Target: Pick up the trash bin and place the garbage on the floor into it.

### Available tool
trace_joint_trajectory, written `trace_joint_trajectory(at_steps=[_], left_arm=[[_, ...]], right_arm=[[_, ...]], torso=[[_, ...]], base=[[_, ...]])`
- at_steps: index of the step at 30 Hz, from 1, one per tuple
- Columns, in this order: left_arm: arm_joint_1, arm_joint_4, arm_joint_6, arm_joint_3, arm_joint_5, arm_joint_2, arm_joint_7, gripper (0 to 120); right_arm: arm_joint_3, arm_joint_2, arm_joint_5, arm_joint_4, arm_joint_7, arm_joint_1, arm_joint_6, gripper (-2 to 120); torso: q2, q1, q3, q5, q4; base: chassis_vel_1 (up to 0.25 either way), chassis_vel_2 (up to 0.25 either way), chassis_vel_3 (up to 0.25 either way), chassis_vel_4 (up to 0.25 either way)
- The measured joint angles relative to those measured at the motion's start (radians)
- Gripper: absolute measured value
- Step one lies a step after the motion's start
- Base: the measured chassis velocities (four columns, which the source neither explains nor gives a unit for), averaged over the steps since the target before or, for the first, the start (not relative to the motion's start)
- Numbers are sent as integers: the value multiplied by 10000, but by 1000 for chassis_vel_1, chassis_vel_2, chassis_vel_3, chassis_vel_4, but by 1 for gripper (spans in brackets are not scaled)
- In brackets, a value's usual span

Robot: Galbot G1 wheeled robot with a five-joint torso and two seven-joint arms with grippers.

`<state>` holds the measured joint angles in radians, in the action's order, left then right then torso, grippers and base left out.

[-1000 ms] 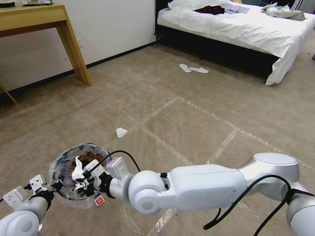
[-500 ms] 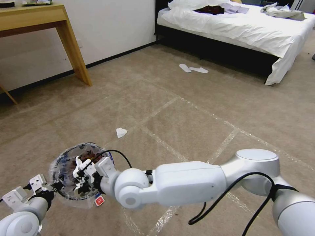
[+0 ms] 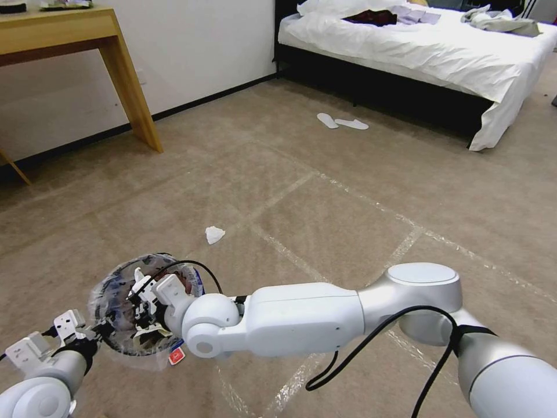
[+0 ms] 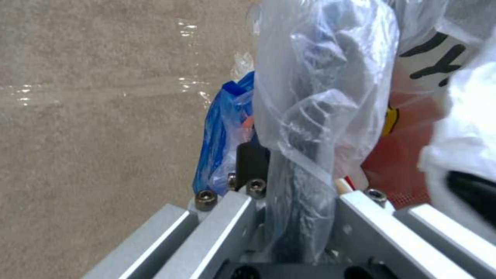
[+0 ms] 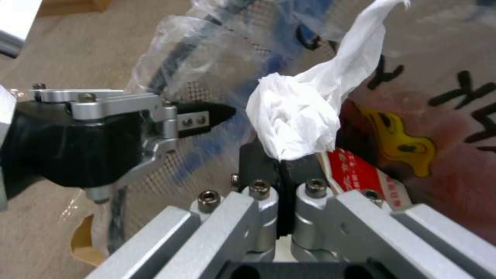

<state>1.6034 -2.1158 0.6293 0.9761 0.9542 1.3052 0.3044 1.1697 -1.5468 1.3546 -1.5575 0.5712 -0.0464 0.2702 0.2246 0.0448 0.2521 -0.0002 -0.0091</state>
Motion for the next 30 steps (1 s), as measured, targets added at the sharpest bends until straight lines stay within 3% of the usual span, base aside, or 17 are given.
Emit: trace_joint_trajectory(at_steps=[4, 7, 16, 17, 21, 23, 24, 26, 30], left_arm=[[27, -10, -5, -14, -26, 35, -4, 0], [52, -33, -8, -16, -39, 41, -13, 0], [95, -65, -10, 10, -36, 45, -20, 0], [106, -71, -11, 14, -35, 53, -22, 0], [112, -81, -14, 23, -35, 70, -23, 0], [127, -108, -17, 32, -33, 99, -29, 0], [127, -108, -17, 32, -33, 99, -29, 0], [138, -109, -21, 46, -34, 121, -34, 0], [139, -102, -23, 47, -35, 135, -38, 0]], right_arm=[[17, 6, -91, -7, 93, -27, 2, 5], [15, 69, -177, -55, 180, -29, 2, 20], [-68, 311, -248, -227, 195, -28, 19, 48], [-69, 319, -245, -251, 208, -26, 50, 57], [-20, 304, -242, -254, 219, 2, 70, 67], [99, 269, -321, -240, 225, 59, 88, 81], [99, 269, -321, -240, 225, 59, 88, 81], [184, 270, -589, -244, 166, 102, 86, 92], [212, 270, -681, -271, 186, 110, 78, 99]], torso=[[0, 0, 0, 0, -1], [0, 0, 0, 0, -1], [0, 0, 0, 2, -1], [-1, 0, 0, 2, -1], [0, 0, 0, 2, -1], [0, 0, 0, 2, -1], [0, 0, 0, 2, -1], [0, 0, 0, 2, -1], [0, 0, 0, 2, 0]], base=[[0, 0, 0, 0], [0, 0, 0, 0], [0, 0, 0, 0], [0, 0, 0, 0], [0, 0, 0, 0], [0, 0, 0, 0], [0, 0, 0, 0], [0, 0, 0, 0], [0, 0, 0, 0]])
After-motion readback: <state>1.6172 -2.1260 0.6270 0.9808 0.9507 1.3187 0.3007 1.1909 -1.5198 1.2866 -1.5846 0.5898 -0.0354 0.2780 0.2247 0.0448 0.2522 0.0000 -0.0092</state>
